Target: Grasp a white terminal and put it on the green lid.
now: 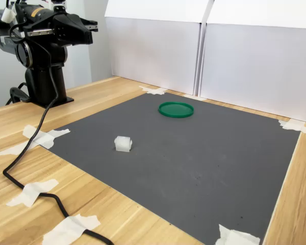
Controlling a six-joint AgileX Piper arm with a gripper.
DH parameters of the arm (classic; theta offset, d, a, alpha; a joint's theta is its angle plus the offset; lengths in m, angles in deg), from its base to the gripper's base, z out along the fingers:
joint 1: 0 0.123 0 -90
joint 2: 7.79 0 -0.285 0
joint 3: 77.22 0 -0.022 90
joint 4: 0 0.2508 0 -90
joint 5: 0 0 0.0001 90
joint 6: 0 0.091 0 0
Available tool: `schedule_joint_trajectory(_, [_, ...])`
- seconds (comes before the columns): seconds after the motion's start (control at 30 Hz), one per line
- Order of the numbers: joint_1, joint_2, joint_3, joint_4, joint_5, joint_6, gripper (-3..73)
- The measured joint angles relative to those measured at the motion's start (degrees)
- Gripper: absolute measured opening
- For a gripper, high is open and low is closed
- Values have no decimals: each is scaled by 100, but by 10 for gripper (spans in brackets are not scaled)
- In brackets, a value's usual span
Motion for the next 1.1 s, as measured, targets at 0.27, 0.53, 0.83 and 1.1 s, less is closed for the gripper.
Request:
schedule_joint_trajectory(0.27, [0,28,-9,0,-84,0,-16])
schedule_joint_trajectory(0.53, [0,1149,-914,0,860,0,-16])
schedule_joint_trajectory(0.83, [0,2794,-2253,-59,2649,-6,-16])
schedule_joint_trajectory(1.1, [0,3862,-3285,-820,3722,-151,-16])
